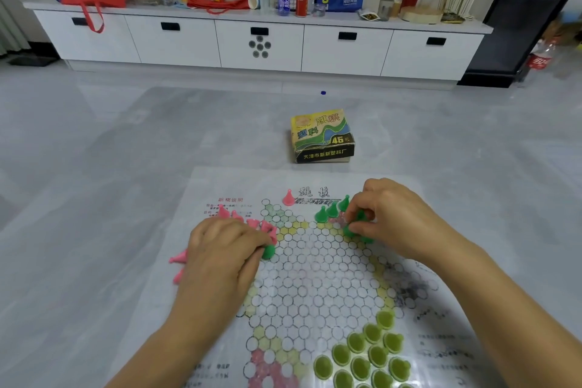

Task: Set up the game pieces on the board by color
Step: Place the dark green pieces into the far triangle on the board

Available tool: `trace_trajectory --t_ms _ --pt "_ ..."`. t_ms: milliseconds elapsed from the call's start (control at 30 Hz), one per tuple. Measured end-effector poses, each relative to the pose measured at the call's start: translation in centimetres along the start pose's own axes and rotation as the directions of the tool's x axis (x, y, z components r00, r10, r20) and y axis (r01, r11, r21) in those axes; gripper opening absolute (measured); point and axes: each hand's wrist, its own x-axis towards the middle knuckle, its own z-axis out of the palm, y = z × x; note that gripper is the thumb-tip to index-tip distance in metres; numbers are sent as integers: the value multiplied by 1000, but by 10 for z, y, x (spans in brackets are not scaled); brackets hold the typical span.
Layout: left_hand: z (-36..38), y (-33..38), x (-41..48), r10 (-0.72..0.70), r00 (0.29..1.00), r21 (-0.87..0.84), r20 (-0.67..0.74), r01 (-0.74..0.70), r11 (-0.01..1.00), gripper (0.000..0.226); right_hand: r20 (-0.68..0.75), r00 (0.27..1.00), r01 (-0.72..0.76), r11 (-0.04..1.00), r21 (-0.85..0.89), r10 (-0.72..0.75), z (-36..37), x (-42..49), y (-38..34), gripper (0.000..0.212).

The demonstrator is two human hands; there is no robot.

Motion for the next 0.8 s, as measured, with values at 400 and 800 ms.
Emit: trace_trajectory --t_ms 400,800 --pt "3 0 2 -22 1000 19 0 22 1000 18 -62 996 -57 980 191 70 -20 -6 3 13" --pt "7 0 2 221 975 48 13 -222 974 29 71 941 311 926 212 -332 12 -16 -59 21"
